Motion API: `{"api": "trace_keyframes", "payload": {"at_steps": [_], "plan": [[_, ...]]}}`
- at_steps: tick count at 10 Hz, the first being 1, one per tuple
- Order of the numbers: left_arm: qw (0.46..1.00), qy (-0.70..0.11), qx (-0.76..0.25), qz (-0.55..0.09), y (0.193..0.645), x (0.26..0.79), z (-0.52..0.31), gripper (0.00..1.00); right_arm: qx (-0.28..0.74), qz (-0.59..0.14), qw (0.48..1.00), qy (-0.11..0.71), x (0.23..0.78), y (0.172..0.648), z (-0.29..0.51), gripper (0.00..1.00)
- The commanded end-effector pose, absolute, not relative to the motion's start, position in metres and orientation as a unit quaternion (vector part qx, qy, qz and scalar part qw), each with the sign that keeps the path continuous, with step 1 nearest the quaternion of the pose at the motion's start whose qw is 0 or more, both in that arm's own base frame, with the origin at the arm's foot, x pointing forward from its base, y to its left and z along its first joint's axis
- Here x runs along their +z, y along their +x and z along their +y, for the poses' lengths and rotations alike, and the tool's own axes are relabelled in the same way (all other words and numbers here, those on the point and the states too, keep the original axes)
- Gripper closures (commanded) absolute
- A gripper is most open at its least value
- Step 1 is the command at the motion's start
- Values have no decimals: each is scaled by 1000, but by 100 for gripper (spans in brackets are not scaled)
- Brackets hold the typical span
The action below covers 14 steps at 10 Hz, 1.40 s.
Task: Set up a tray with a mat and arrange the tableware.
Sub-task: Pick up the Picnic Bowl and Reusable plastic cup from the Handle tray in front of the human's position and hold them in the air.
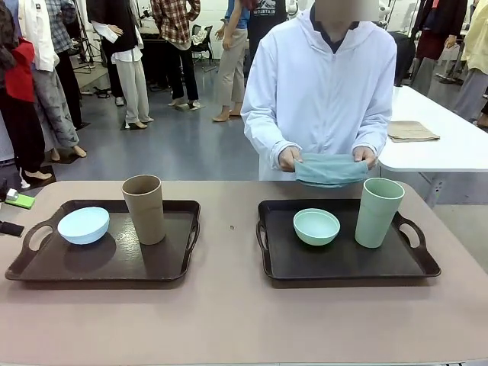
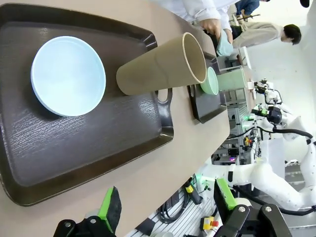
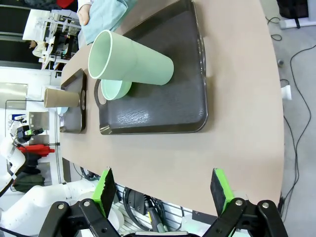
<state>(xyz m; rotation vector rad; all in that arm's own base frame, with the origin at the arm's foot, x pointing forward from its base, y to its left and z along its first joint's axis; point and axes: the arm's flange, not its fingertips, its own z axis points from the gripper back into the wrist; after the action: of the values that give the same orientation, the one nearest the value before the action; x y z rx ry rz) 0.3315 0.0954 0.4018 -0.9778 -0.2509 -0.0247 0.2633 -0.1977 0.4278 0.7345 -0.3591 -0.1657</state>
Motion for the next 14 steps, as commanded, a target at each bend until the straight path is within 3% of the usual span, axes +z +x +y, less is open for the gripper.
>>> {"api": "trace_keyframes", "payload": {"at_steps": [1,8,11,14], "plan": [[875,-468,0,-125,331,404,92,0,-80,-178,909,368,427,266,-197,0],[875,-469,-11,-121,332,402,96,0,-80,-174,914,356,428,263,-197,0],[917,-365,-72,-148,322,478,60,0,122,-213,925,291,479,295,-188,0],[937,-294,-116,-148,322,526,4,0,291,-262,892,228,511,318,-182,0]]}}
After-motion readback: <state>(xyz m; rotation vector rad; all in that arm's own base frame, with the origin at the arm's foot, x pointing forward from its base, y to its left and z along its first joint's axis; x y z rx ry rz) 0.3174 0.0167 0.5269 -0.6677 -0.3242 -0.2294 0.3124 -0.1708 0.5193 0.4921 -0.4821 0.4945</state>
